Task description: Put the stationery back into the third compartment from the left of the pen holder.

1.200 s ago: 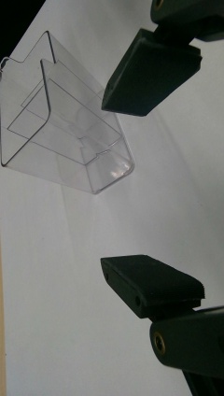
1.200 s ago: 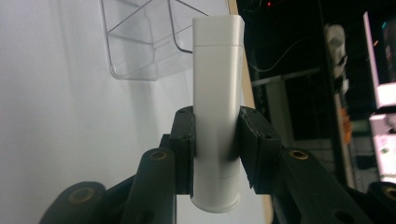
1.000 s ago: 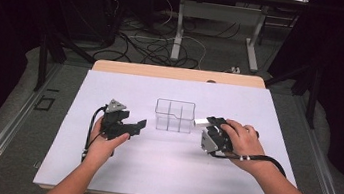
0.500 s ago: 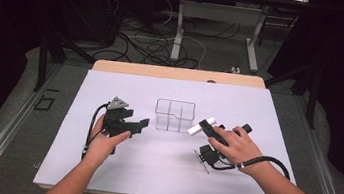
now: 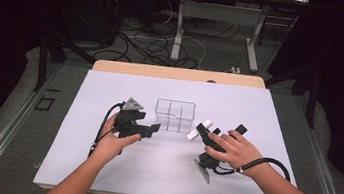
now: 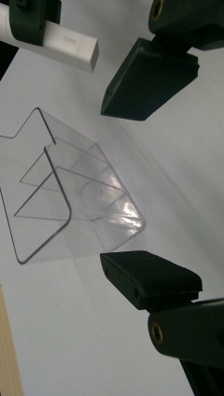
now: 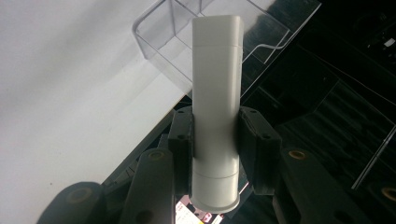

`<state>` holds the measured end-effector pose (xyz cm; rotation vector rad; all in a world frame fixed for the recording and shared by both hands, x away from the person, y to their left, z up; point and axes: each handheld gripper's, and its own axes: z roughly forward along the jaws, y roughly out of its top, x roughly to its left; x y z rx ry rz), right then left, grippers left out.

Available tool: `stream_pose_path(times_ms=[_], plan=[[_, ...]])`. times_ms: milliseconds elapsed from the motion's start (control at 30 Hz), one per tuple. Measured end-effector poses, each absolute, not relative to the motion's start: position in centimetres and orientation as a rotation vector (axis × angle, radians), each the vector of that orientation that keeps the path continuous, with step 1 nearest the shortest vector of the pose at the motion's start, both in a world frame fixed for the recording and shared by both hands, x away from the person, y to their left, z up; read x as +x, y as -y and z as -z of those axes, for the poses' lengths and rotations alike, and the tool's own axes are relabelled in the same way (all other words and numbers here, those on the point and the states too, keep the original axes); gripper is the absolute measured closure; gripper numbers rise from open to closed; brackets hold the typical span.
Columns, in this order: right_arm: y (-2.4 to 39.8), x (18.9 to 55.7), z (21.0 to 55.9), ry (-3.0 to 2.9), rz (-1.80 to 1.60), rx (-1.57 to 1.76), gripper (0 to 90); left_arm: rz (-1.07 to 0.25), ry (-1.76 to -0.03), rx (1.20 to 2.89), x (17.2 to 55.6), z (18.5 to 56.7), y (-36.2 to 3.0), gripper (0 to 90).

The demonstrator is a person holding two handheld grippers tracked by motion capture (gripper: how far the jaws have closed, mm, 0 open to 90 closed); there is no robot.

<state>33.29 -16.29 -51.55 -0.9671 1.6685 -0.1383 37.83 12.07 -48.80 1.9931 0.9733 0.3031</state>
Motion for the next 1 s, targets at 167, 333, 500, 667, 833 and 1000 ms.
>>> stream_pose_path(times_ms=[167, 333, 500, 667, 833, 1000], plan=[[16.0, 32.8, 51.6, -1.686, 0.182, -0.969, 67.5, -0.283, -0.931, 2.022, 37.9, 48.5, -11.0, 27.9], [15.7, 33.1, 51.5, -1.646, 0.151, -1.035, 67.4, -0.256, -0.899, 2.036, 38.0, 48.1, -10.1, 30.1], [15.2, 32.7, 51.1, -1.641, 0.192, -1.049, 67.4, -0.238, -0.855, 2.062, 37.9, 47.6, -9.0, 32.5], [14.9, 32.7, 51.1, -1.642, 0.19, -1.056, 67.4, -0.229, -0.822, 2.097, 37.9, 47.3, -8.1, 35.6], [14.8, 32.7, 51.0, -1.642, 0.189, -1.058, 67.4, -0.203, -0.802, 2.118, 37.9, 47.1, -7.3, 37.3], [14.7, 32.6, 50.9, -1.642, 0.186, -1.058, 67.4, -0.179, -0.789, 2.146, 38.0, 47.1, -6.4, 38.5]])
